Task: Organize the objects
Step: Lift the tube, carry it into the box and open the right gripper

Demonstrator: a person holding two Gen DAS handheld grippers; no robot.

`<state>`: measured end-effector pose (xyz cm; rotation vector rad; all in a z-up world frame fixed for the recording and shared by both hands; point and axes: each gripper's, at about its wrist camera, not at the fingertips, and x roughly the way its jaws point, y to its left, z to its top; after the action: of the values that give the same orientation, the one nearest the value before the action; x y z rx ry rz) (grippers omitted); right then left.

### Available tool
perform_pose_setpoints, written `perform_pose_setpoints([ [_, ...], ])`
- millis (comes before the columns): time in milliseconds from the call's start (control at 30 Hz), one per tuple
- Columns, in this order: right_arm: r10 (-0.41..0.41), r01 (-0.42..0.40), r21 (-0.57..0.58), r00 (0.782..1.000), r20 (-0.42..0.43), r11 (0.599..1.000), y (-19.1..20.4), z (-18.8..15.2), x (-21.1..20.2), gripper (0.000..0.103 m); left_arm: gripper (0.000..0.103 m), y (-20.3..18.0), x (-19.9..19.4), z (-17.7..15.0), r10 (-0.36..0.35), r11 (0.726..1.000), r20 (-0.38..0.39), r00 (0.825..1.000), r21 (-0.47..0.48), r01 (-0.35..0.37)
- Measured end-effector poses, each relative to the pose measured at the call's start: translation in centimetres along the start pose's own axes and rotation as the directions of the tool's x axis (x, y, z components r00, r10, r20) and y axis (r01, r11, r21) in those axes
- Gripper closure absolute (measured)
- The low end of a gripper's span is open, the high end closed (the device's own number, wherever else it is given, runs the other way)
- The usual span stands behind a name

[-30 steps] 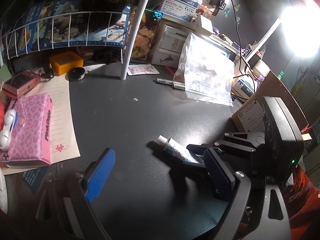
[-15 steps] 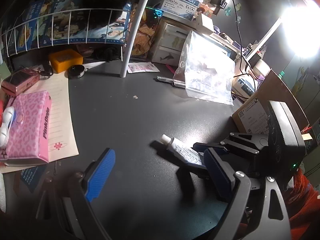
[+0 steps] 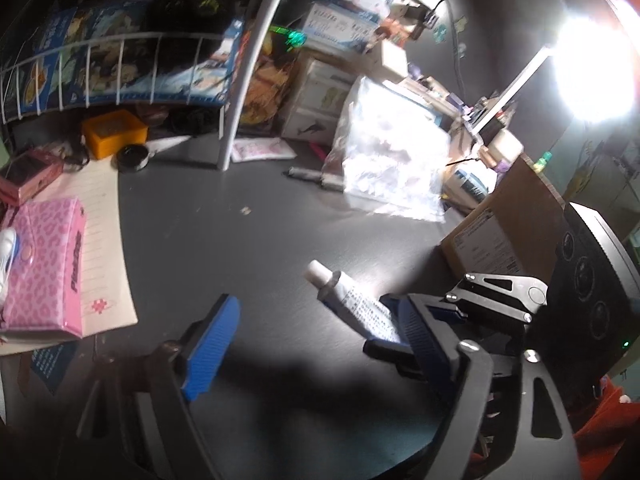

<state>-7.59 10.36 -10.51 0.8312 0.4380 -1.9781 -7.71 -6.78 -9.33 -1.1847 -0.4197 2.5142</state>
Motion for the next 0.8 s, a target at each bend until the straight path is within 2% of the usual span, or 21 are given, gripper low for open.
perform_pose_setpoints([
  [133, 0.0, 0.0, -0.001, 0.998, 0.068, 1.0, 0.6, 1.8, -3.4, 0.079, 0.05, -2.5, -2.1, 1.8, -0.066, 0.997, 0.047, 0.997, 0.054, 0.064],
  [333, -0.05, 0.047, 0.026, 0.987, 0.149, 0.999, -0.2, 3.6, -8.9, 0.079, 0.07, -7.4, -4.3, 5.2, -0.143, 0.98, 0.096, 0.985, 0.155, 0.127],
  [600, -0.206, 0.183, 0.136, 0.962, 0.177, 0.974, -4.3, 2.8, -16.3, 0.079, 0.07, -16.5, -2.8, 9.6, -0.223, 0.926, 0.063, 0.973, 0.325, 0.191],
  [800, -0.304, 0.264, 0.25, 0.943, 0.137, 0.932, -9.3, -0.2, -20.8, 0.079, 0.069, -23.5, 2.0, 11.7, -0.27, 0.877, -0.044, 0.962, 0.402, 0.264],
])
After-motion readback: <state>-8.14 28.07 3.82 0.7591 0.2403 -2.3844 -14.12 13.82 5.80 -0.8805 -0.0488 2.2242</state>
